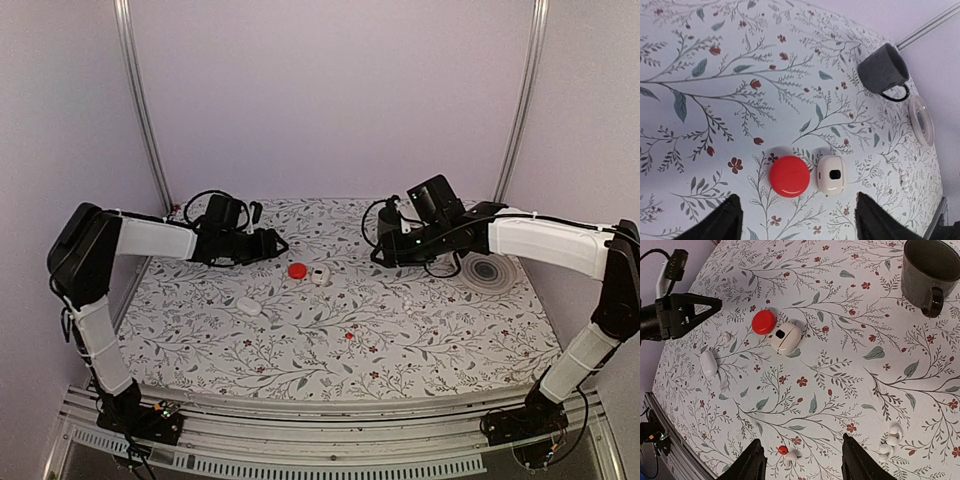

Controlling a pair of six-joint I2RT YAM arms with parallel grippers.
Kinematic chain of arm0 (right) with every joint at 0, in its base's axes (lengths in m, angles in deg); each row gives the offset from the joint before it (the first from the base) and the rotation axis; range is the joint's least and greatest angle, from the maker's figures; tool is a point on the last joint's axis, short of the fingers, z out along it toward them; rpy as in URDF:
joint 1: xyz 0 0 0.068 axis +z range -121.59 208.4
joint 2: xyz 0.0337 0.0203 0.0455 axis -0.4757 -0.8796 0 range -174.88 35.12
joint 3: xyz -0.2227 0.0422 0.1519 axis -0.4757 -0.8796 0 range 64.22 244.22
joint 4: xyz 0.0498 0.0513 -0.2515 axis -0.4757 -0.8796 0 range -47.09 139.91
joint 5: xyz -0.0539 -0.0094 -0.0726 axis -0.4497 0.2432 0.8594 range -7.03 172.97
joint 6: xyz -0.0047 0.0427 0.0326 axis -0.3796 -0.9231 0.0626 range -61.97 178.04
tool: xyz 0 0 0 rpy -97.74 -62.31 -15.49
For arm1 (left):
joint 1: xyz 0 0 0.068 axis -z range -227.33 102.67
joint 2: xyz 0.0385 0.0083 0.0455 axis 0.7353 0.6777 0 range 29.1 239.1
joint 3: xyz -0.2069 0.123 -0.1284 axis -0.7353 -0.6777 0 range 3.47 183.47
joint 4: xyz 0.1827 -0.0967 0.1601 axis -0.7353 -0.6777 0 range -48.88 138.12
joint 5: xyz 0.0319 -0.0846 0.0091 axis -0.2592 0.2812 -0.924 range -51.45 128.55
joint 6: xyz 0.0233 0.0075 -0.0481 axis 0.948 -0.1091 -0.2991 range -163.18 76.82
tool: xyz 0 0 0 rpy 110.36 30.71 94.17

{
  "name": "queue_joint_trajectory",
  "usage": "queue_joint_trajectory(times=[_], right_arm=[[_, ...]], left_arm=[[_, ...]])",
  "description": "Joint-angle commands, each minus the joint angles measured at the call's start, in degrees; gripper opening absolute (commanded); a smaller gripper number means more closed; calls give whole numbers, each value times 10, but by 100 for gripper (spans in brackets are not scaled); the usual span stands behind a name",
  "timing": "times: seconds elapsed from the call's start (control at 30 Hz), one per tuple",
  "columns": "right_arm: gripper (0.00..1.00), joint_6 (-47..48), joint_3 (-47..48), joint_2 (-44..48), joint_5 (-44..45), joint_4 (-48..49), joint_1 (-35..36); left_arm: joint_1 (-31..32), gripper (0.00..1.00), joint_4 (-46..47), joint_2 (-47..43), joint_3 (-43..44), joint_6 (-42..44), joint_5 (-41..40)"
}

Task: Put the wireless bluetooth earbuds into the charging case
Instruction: Place the charging case with the earbuds at the center of the board, then pick up the charging case from the center of the board.

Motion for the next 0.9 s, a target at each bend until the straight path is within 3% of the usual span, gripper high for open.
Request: queue_joint_trajectory(times=[0.0,0.13,0.27,0.37,0.47,0.57,0.77,0.87], right_arm=[[55,-2,-4,47,50,42,-6],[58,-6,-37,89,83,76,-7],[62,-12,-70,127,105,114,-10],[62,-13,-78,139,111,124,-10],[62,-15,-85,146,113,133,-10],[63,-16,-89,148,116,135,-11],[63,-19,-90,144,105,134,-11],[63,-20,-93,143,102,133,-11]], left_arm=[[45,95,-6,-116,-30,93,-160],[77,96,-4,-193,-58,124,-251],[71,96,-39,-228,-55,71,-359],[41,96,-47,-238,-49,78,-329],[15,96,-62,-243,-49,32,-322],[4,96,-83,-216,-18,74,-292],[56,82,-116,-124,61,131,-261],[102,82,-166,-47,121,146,-282]])
